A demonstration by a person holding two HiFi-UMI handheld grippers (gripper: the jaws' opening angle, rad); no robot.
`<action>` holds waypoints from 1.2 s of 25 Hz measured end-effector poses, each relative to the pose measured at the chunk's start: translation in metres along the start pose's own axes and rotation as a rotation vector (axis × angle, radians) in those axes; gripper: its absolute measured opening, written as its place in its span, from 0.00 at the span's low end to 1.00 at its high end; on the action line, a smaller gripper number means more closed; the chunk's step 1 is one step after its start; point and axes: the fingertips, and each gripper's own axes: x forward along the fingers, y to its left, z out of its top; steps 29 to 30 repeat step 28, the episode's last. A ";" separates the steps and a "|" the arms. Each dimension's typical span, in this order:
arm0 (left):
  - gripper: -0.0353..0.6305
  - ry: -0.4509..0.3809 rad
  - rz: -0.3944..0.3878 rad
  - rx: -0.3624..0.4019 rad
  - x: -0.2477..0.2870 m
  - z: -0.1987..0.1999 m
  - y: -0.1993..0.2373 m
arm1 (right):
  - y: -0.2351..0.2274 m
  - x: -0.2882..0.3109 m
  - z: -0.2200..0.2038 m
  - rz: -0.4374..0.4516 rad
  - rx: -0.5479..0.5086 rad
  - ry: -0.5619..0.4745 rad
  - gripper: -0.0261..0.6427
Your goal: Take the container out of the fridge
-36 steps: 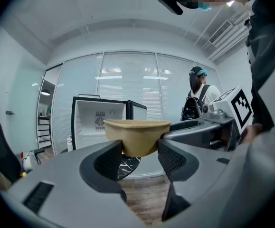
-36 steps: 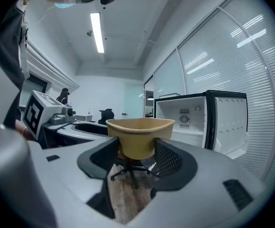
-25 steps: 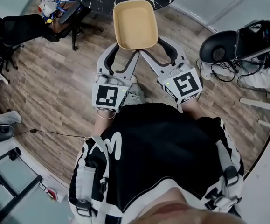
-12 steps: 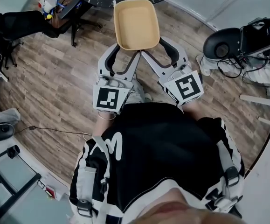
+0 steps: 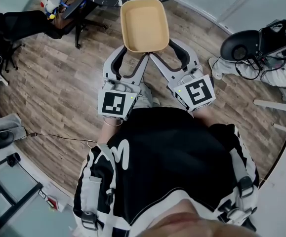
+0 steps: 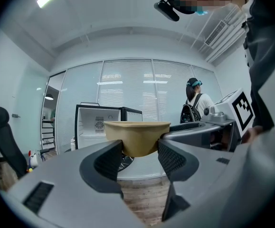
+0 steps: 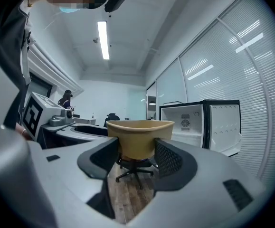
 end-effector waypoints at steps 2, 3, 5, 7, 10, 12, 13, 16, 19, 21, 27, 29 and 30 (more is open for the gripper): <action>0.41 -0.001 -0.001 0.003 0.000 0.002 -0.002 | -0.001 -0.002 0.001 -0.001 -0.001 -0.001 0.41; 0.41 -0.001 -0.001 0.003 0.000 0.002 -0.003 | -0.001 -0.003 0.001 -0.002 -0.002 -0.001 0.41; 0.41 -0.001 -0.001 0.001 0.000 0.002 -0.004 | -0.001 -0.003 0.000 -0.003 -0.006 0.001 0.41; 0.41 -0.001 -0.003 -0.010 0.000 0.001 -0.003 | 0.000 -0.002 0.000 -0.003 -0.007 0.001 0.41; 0.41 -0.003 -0.010 -0.041 0.002 -0.001 -0.001 | -0.002 0.000 -0.001 -0.007 -0.009 0.000 0.41; 0.41 -0.001 -0.010 -0.037 0.005 -0.003 0.000 | -0.004 0.001 -0.003 -0.011 -0.010 0.002 0.41; 0.41 0.001 -0.008 -0.030 0.006 -0.004 0.000 | -0.005 0.001 -0.004 -0.012 -0.009 0.003 0.41; 0.41 0.003 -0.009 -0.025 0.008 -0.005 0.001 | -0.006 0.002 -0.005 -0.012 -0.004 0.003 0.41; 0.41 0.003 -0.007 -0.020 0.009 -0.004 0.004 | -0.007 0.006 -0.005 -0.008 0.001 0.005 0.41; 0.41 0.005 -0.002 -0.013 0.010 -0.006 0.007 | -0.008 0.010 -0.006 -0.009 0.002 0.007 0.41; 0.41 0.016 0.005 -0.017 0.013 -0.009 0.010 | -0.010 0.014 -0.008 -0.007 0.007 0.009 0.41; 0.41 0.019 0.007 -0.017 0.012 -0.009 0.010 | -0.010 0.013 -0.007 -0.007 0.008 0.010 0.41; 0.41 0.019 0.007 -0.017 0.012 -0.009 0.010 | -0.010 0.013 -0.007 -0.007 0.008 0.010 0.41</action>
